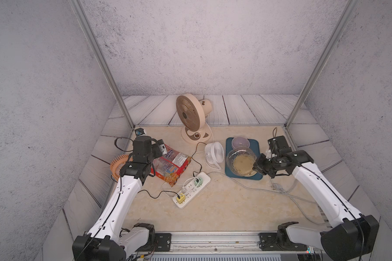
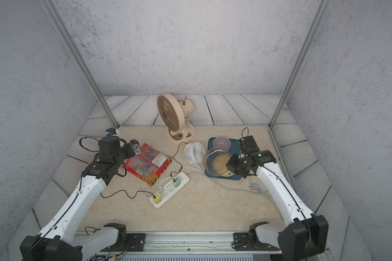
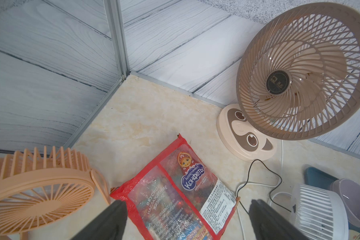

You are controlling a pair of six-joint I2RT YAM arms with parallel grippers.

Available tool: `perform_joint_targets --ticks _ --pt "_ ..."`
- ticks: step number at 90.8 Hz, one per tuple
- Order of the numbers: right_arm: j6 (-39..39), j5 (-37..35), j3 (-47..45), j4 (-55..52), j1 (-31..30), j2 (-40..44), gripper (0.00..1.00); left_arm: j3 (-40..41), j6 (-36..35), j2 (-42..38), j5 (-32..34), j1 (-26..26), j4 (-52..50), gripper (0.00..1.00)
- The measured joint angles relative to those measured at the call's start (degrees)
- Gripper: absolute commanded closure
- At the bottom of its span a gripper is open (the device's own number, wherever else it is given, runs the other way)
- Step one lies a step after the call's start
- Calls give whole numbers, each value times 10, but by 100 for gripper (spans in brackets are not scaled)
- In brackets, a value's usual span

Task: Unplug the desk fan from the power strip
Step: Place the distractor at the corner of the board.

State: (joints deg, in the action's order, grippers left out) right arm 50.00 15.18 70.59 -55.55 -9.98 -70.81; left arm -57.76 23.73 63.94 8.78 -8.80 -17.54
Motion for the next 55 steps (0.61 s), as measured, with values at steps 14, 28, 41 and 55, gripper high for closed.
perform_joint_targets --ticks 14,28,41,55 --pt "-36 -8 99 -22 113 -40 100 -37 -9 34 -3 0 0 2" --pt "-37 -8 140 12 184 -116 100 -78 -13 72 -14 0 -8 1" --pt "-27 -8 182 63 225 -220 100 -115 -11 101 -34 0 -23 0" --pt "-9 -2 222 127 257 -342 100 -133 -7 113 -49 0 -44 1"
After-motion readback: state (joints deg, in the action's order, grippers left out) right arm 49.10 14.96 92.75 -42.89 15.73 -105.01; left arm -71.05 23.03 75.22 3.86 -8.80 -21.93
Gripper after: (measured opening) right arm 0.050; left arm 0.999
